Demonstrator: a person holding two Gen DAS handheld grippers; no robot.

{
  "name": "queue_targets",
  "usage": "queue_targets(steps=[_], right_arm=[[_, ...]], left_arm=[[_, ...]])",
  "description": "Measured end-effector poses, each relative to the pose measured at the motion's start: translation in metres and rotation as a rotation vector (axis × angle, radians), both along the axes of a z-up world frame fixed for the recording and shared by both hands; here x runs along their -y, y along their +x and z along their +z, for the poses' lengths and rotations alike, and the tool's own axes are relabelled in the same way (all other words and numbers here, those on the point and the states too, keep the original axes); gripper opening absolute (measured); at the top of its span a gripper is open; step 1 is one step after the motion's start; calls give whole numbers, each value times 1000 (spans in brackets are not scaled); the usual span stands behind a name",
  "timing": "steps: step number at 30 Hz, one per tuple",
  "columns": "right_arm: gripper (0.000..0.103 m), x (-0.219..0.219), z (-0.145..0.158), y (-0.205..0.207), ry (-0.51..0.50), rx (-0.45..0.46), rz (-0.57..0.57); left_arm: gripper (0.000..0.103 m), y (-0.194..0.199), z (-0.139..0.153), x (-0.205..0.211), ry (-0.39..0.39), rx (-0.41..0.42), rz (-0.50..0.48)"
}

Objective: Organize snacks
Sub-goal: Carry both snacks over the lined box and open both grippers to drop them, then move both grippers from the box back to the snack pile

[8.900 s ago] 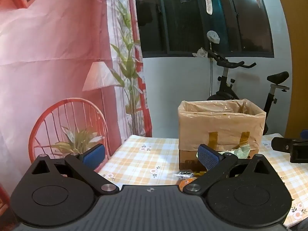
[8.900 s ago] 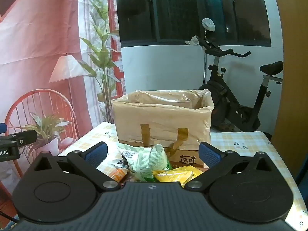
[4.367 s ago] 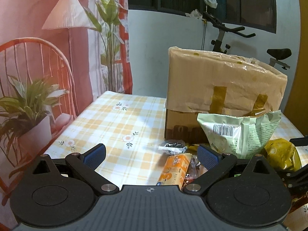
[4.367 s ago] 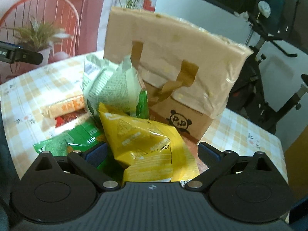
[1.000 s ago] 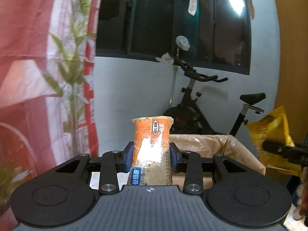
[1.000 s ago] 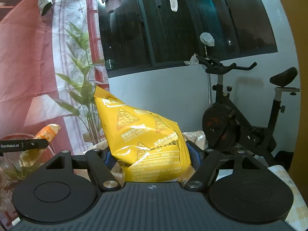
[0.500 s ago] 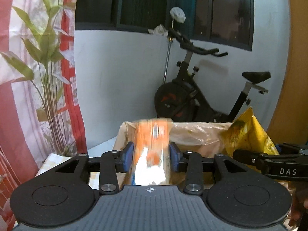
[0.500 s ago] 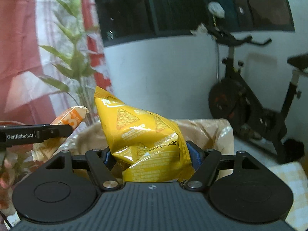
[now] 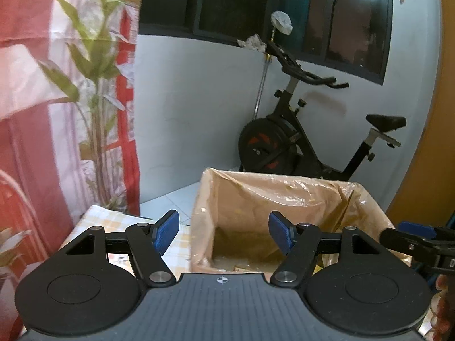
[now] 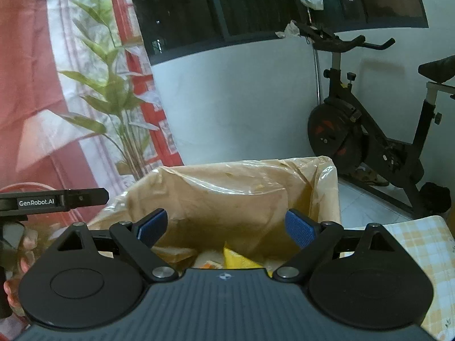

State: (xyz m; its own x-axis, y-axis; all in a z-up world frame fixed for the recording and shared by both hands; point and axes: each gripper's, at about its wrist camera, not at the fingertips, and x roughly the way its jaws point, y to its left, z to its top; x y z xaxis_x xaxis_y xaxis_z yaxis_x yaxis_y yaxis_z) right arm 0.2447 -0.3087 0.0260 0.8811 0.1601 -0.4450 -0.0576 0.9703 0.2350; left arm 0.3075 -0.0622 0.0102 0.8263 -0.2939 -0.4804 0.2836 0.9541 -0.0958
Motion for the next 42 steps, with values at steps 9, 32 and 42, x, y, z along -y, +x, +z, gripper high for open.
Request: queue_targets(steps=[9,32,42], right_arm=[[92,-6,16,-60,15,51,6],[92,-34,-92,-126,-166,-124,160],[92,-41,-87,-129,-193,-65,216]], left_arm=[[80,-52,8,-37,-8,9,48],[84,-113,-127,-20,-117,-207,-56],[84,-110,-133,-30,-162,-216,-3]])
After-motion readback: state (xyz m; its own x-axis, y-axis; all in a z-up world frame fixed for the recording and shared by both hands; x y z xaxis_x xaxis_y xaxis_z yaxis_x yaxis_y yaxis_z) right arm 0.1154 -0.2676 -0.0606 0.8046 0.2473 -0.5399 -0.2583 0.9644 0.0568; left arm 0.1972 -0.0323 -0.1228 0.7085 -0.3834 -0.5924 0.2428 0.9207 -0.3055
